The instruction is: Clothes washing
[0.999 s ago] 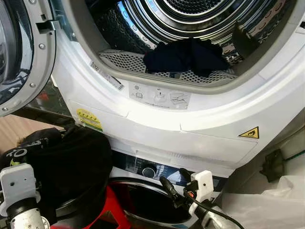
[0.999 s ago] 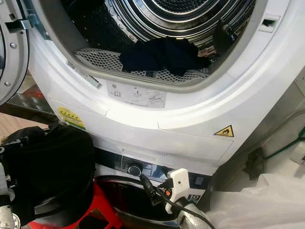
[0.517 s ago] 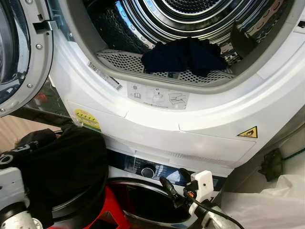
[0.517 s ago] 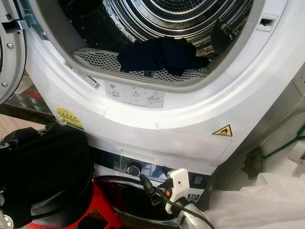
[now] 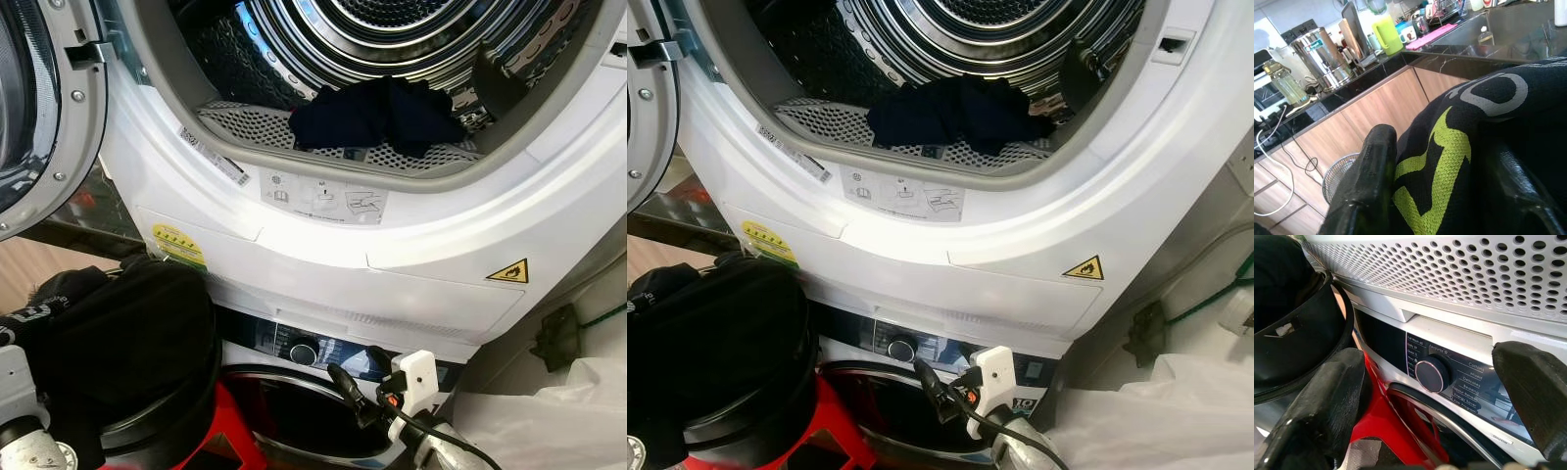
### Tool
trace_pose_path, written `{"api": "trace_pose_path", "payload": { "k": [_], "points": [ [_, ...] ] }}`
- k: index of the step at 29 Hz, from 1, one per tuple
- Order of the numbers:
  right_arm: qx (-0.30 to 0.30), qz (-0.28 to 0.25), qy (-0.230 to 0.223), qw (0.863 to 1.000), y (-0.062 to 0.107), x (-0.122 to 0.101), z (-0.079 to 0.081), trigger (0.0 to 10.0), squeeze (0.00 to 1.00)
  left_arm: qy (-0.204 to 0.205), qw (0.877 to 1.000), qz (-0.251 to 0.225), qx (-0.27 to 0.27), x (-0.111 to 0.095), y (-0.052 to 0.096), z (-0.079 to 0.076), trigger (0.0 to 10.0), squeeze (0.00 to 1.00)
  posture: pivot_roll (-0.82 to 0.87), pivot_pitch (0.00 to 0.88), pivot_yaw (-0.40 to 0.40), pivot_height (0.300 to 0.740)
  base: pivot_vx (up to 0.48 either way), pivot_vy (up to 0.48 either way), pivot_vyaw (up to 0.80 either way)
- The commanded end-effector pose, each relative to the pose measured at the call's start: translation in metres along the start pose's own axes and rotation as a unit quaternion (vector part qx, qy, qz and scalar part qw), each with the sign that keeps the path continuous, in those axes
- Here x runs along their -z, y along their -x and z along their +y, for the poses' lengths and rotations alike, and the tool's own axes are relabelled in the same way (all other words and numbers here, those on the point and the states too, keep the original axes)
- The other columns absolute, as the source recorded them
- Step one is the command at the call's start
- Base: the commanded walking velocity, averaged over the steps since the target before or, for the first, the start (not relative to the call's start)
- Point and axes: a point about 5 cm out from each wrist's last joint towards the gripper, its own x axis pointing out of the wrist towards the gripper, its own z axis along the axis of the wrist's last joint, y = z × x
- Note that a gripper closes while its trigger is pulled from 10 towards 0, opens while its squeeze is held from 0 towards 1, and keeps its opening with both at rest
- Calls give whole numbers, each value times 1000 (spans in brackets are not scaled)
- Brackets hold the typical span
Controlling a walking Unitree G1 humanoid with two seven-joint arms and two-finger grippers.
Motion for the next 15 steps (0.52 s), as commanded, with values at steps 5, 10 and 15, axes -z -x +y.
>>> {"api": "trace_pose_path", "payload": {
  "k": [5,10,15],
  "points": [
    [-2,5,4,1000,2,2,0,10000,0,-12,1000,9,-12,5,-2,5,0,0,18,108,-14,740,0,0,0],
    [-2,4,5,1000,1,1,0,10000,0,-14,1000,7,-9,5,-2,3,0,0,20,106,-15,740,0,0,0],
    [-3,4,5,1000,1,1,0,10000,0,-11,1000,-12,-4,0,-2,2,0,0,19,106,-14,740,0,0,0]
  ]
}}
